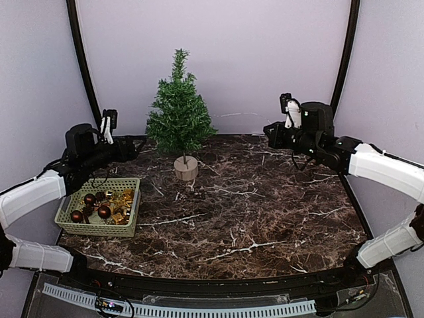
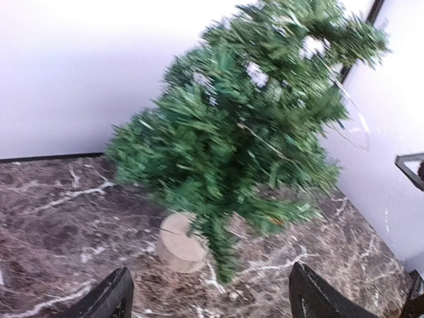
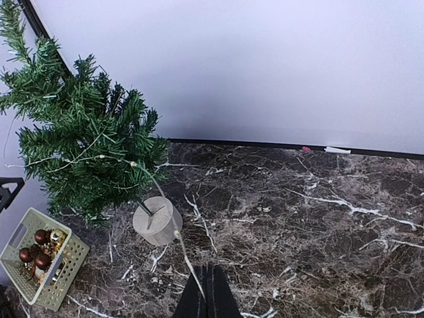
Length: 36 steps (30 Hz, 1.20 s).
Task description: Decorate the small christmas tree
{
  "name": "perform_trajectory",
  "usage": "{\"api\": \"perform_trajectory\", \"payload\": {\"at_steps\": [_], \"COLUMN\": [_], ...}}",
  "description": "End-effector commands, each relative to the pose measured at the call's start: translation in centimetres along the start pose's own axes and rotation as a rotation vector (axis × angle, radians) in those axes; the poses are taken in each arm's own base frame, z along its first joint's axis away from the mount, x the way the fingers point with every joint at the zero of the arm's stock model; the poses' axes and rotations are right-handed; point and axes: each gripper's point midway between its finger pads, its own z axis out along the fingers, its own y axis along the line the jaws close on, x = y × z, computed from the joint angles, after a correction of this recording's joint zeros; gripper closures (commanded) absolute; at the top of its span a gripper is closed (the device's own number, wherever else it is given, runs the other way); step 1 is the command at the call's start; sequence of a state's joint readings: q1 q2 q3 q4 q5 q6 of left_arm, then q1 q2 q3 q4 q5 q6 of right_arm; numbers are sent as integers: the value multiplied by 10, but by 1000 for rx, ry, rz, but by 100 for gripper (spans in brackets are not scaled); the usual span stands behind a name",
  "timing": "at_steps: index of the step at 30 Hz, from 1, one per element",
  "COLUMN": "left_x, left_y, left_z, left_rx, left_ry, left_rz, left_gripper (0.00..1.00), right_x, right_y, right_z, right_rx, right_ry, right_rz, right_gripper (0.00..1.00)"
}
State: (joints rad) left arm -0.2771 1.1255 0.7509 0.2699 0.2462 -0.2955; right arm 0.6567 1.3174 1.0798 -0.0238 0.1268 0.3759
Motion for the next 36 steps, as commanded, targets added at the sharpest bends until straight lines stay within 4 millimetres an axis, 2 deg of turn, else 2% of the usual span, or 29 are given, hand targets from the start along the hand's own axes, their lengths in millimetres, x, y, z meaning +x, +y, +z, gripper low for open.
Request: {"api": "perform_trajectory", "payload": {"at_steps": [1, 5, 10, 12, 14, 16, 26, 31, 36], "left_x": [42, 53, 53, 52, 53, 51, 58, 63, 70], "left_y": [-24, -34, -39, -40, -42, -44, -38, -40, -40], "left_z": [2, 16, 33, 38, 41, 43, 47, 32, 5], "left_rx": [67, 108, 131, 138, 147, 157, 125, 130, 113], "left_ry": [118, 169, 191, 194, 197, 190, 229, 251, 272], "left_rz": [-113, -130, -115, -106, -101, -91, -43, -16, -28], "left_gripper": [15, 13, 13, 19, 38, 52, 99, 100, 100], "right_x": [-16, -14, -13, -14, -14, -15, -18, -25, -25], "right_y": [11, 12, 10, 10, 9, 9, 10, 15, 24], "right_z": [-10, -11, -13, -14, -15, -15, -17, -25, -33], "right_rx": [-46, -49, -40, -36, -32, -29, -25, -38, -58], "right_ry": [-64, -60, -61, -64, -65, -67, -69, -89, -76], "right_rz": [14, 15, 17, 19, 18, 18, 13, -28, -79], "right_gripper": [100, 100, 100, 100, 100, 100, 100, 100, 100]}}
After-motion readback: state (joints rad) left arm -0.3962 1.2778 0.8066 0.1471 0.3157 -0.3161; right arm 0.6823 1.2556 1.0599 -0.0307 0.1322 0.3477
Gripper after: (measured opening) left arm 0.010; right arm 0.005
